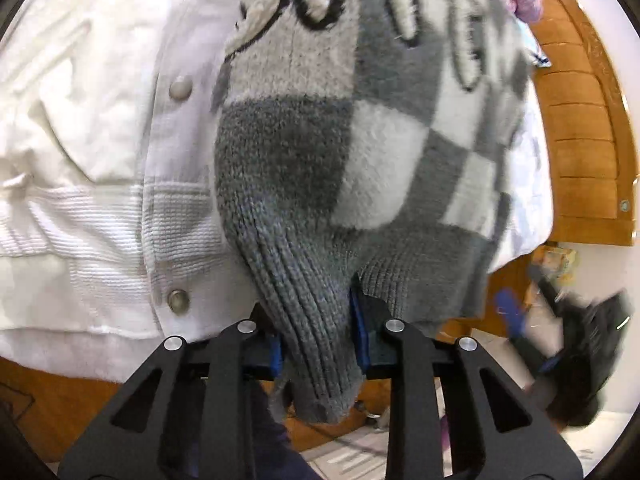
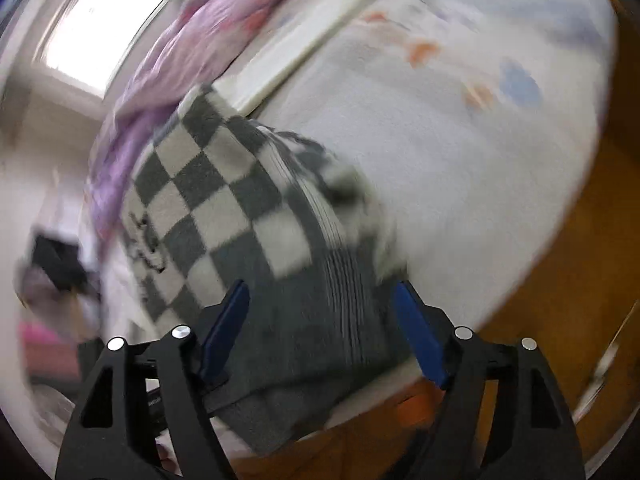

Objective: Fold large clothes

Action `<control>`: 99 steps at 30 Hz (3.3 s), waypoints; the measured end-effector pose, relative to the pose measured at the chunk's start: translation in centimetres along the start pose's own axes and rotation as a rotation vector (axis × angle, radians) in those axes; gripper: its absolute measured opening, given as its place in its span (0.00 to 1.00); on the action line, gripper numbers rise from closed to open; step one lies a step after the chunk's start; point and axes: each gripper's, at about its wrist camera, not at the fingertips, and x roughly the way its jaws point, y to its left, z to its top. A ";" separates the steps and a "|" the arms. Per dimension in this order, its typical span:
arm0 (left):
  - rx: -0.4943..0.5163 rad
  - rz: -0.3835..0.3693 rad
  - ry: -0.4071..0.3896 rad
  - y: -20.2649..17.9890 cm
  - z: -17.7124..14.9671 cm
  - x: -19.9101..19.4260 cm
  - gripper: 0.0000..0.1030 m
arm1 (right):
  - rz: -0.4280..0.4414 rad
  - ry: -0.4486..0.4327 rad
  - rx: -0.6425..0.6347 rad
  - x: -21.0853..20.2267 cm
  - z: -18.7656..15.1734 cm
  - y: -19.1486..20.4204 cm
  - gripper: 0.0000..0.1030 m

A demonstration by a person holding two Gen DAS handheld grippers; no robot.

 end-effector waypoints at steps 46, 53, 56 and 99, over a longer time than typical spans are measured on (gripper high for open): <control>0.021 -0.193 -0.008 -1.6 1.8 -6.1 0.28 | 0.307 0.124 0.576 3.8 -1.4 1.7 0.52; -0.011 -0.178 0.059 -1.2 2.3 -5.0 0.38 | 0.255 0.075 0.511 4.9 -0.9 0.1 0.33; -0.034 -0.125 0.002 0.2 2.4 -5.8 0.83 | 0.254 0.065 0.456 4.2 -1.1 0.0 0.31; 0.307 -0.087 -0.250 -35.2 13.5 16.5 0.63 | -0.006 -0.200 0.020 -5.2 28.1 -16.8 0.31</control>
